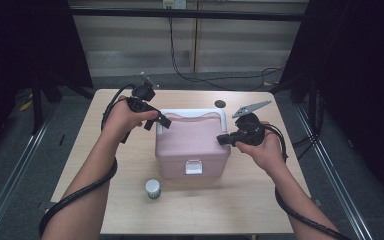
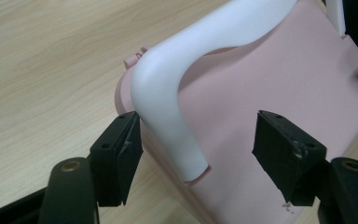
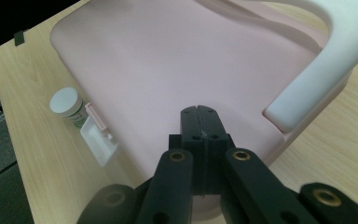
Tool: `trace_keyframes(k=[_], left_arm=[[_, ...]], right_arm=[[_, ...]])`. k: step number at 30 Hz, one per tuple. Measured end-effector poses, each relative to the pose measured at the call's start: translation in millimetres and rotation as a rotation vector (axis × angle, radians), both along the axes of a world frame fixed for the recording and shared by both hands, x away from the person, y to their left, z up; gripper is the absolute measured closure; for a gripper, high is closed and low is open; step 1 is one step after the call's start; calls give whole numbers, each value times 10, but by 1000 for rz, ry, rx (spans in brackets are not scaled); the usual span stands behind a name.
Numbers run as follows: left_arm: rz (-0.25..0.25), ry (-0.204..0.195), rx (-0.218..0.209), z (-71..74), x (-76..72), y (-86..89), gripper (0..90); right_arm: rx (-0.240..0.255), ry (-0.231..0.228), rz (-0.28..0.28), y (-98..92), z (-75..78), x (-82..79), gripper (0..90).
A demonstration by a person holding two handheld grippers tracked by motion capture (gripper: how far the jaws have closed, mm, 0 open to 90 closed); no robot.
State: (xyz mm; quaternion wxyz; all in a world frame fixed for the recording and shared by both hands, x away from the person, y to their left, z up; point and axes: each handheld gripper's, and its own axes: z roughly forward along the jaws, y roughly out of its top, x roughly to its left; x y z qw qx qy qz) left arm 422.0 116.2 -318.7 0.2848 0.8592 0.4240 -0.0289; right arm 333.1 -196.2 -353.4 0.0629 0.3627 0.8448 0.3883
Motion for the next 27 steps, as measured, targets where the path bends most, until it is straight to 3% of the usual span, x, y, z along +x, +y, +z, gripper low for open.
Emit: trace_keyframes(k=[14, 21, 27], left_arm=[[0, -14, -13, 67, -49, 25, 331], [-10, -32, -44, 164, -114, 64, 349], [-9, -37, -44, 126, -128, 98, 358]], right_arm=[[-2, -2, -13, 19, 0, -2, 900], [-5, -5, -16, 26, 1, -1, 900], [3, -9, -23, 26, -7, -8, 900]])
